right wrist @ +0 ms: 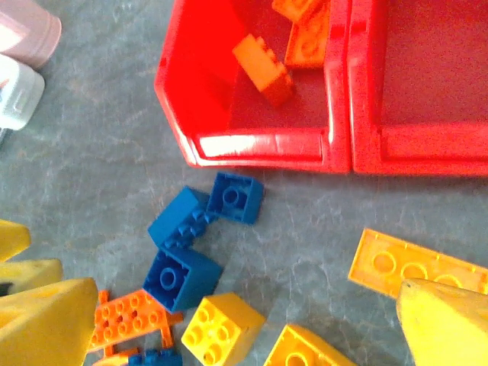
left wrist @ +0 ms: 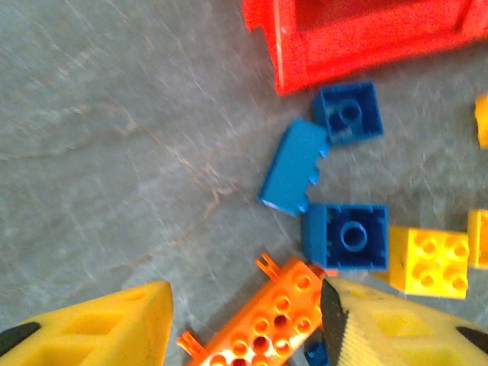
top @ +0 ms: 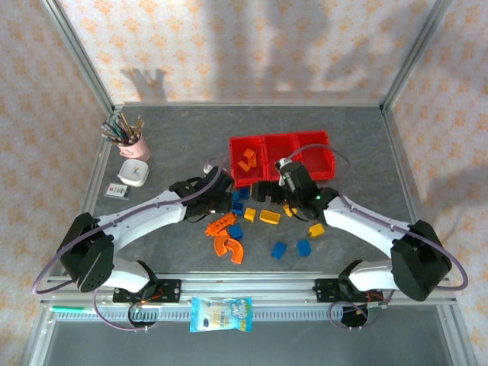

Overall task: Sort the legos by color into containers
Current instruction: Rotate the lego at the bottom-center of the table.

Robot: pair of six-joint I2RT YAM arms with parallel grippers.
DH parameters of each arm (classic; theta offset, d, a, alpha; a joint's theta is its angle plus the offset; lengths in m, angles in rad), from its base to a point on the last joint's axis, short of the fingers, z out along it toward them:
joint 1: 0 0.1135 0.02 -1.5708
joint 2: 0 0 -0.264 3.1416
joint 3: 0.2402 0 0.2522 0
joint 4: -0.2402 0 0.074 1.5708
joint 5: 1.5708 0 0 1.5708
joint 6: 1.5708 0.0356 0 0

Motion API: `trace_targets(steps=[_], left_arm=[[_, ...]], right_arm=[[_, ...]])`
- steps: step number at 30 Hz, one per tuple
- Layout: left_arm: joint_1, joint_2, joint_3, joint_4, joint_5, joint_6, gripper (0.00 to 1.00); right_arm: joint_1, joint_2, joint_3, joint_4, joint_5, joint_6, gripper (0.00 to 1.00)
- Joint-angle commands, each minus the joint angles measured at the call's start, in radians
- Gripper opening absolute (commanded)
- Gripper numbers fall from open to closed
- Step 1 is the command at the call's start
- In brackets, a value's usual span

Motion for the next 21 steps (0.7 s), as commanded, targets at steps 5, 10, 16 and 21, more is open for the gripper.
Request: trace_targets(steps=[5, 10, 16, 21], left_arm=[[-0.066, 0.08, -0.019, 0.084, 0.054, 0.046, 0.63], [-0.073, 0.137, -0.013, 0.1, 0.053, 0.063, 0.68], [-0.073, 0.183, -0.013, 0.107, 0.05, 0.063, 0.71], [-0.066, 0.227, -0.003, 0.1, 0.034, 0.064, 0.73]], right_arm=[[0.013, -0.074, -0.067, 0.04, 0.045, 0.071, 1.0], [0.013, -0.088, -0.08, 0.041, 0.06, 0.081, 1.0], [0.012, -0.086, -0.079, 0.048, 0.07, 0.076, 1.0], [0.013, -0.071, -0.071, 0.051, 0.067, 0.075, 1.0]])
